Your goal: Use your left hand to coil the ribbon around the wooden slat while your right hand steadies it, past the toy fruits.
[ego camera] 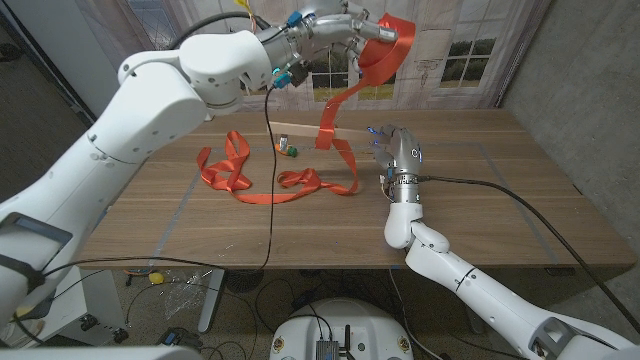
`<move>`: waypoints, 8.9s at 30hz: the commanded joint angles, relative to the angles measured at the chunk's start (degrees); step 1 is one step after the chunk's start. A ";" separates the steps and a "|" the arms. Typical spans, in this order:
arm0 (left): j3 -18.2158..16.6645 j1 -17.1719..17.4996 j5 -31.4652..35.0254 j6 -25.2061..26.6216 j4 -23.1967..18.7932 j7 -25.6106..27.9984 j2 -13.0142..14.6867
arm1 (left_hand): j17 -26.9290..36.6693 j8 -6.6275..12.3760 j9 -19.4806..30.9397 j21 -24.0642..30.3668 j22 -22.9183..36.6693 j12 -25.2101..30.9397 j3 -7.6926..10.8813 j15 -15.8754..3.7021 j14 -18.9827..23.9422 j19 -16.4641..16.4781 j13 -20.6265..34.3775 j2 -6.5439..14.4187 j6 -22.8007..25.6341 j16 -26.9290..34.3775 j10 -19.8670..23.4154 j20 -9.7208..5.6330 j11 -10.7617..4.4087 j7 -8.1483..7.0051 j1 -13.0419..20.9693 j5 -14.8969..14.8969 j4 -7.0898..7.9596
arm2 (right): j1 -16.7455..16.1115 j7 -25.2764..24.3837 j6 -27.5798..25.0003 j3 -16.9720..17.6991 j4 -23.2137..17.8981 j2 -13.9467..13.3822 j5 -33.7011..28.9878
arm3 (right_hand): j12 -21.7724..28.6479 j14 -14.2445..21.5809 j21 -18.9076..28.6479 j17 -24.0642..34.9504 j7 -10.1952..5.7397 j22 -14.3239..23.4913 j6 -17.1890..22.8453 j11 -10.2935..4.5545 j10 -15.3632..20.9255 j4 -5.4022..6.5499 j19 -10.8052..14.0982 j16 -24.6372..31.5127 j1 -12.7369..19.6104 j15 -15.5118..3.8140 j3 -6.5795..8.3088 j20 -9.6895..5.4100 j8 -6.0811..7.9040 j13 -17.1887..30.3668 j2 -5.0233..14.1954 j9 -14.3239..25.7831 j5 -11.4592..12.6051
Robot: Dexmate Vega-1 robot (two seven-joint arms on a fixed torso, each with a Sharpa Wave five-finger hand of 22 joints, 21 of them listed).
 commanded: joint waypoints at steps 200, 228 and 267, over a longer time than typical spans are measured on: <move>-11.47 8.63 2.67 5.39 15.22 24.56 -0.13 | 0.79 -2.51 11.68 -0.47 0.02 -2.71 7.02 -19.06 16.11 -1.36 20.94 14.81 12.39 -2.80 14.54 -5.36 -13.22 -1.25 13.72 0.24 -0.05 | -11.19 23.94 34.95 19.29 -8.66 -4.18 19.33 | 2.93 0.90 6.58 3.55 -2.60 -0.21 2.10 -2.83 4.63 0.87 -4.14 -3.74 5.42 -8.30 -2.19 -1.06 0.97 0.65 5.75 0.11 2.03; -7.52 4.73 10.20 -7.72 14.24 14.83 -3.63 | -0.88 -2.70 11.75 -0.97 -0.02 -3.00 6.88 -19.05 15.97 -2.14 21.22 14.98 12.43 -4.35 14.40 -5.28 -13.36 -1.66 13.46 0.14 0.04 | -8.30 21.60 22.21 14.01 -10.92 -6.56 11.24 | 2.17 0.89 7.44 3.78 -3.00 -0.33 2.02 -2.85 5.08 0.87 -4.32 -4.08 5.47 -8.32 -2.70 -0.94 0.91 0.27 5.78 0.06 2.52; -4.76 9.62 9.26 -23.39 9.27 -2.36 -4.53 | -1.57 -2.89 11.55 -1.51 0.03 -3.54 6.58 -19.08 15.62 -3.15 21.23 15.10 12.55 -5.59 14.28 -5.23 -14.16 -2.16 13.15 -0.04 0.10 | -4.23 10.32 4.23 8.82 -10.59 -0.74 8.40 | 1.73 2.15 8.68 3.71 -1.24 -0.59 1.95 -0.82 5.96 0.46 -3.73 -4.53 6.18 -8.21 -2.65 0.02 0.62 0.15 6.01 -0.21 2.85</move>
